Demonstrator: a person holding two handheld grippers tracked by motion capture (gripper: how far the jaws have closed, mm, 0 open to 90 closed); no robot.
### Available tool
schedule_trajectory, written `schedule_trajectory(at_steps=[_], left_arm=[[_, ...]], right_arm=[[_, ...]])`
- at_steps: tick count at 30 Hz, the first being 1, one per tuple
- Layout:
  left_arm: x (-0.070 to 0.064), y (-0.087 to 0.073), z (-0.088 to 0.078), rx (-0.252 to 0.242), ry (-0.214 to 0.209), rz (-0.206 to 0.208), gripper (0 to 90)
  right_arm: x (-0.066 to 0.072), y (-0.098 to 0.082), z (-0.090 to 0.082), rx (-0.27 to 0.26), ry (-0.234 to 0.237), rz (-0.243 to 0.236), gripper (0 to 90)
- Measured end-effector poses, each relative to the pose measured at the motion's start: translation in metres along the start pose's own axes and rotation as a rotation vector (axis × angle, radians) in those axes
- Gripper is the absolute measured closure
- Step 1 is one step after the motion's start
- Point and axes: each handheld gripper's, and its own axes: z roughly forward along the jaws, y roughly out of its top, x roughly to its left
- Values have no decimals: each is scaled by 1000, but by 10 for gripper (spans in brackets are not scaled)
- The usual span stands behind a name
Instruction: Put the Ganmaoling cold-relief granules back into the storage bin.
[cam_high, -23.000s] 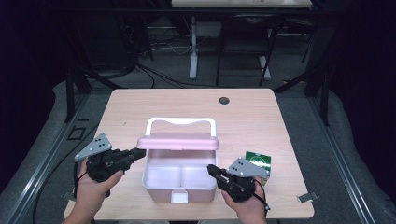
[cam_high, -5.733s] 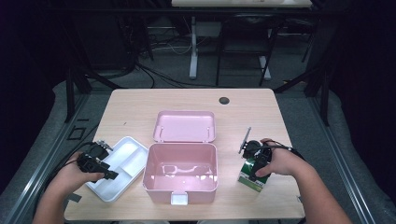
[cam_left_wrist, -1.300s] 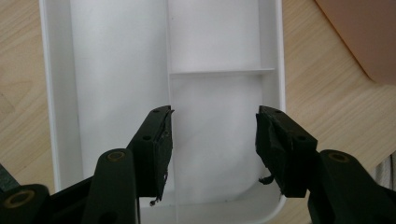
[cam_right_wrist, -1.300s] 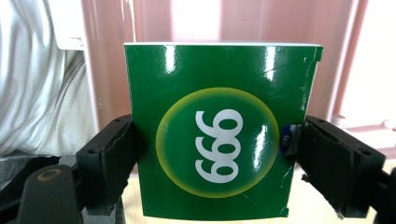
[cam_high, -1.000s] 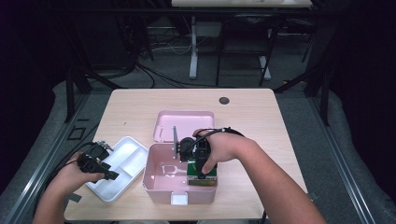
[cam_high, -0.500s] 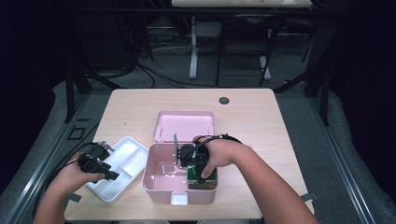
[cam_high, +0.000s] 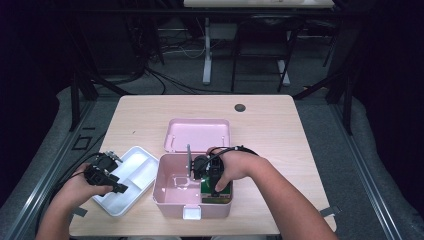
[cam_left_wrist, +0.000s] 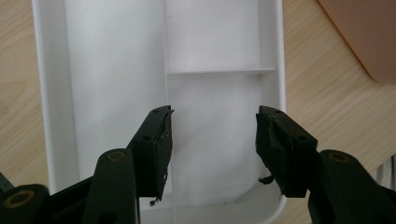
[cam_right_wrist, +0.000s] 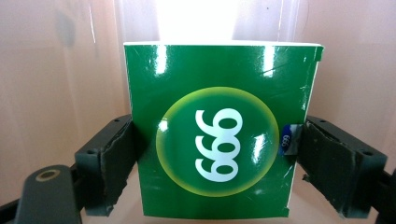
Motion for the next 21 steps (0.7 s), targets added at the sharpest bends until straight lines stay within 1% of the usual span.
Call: schedule_trajectory(at_steps=[2,6,13,16,18,21], left_arm=[[0,0,0,2,0,-1,460],[0,0,1,3,1,3,460],[0,0,1,2,1,1,460],[0,0,1,1,2,-1,458],[-1,1,1,3,2,1,458],[-1,1,1,4,2,3,458]], right_arm=[[-1,-1,2,-6,8,11,156],[-2,-1,4,-6,9,11,155],[0,0,7,13,3,6,152],[-1,0,4,3,-5,7,152],[1,-1,0,-9,-8,17,153],[4,-2,-3,-7,-5,7,155]])
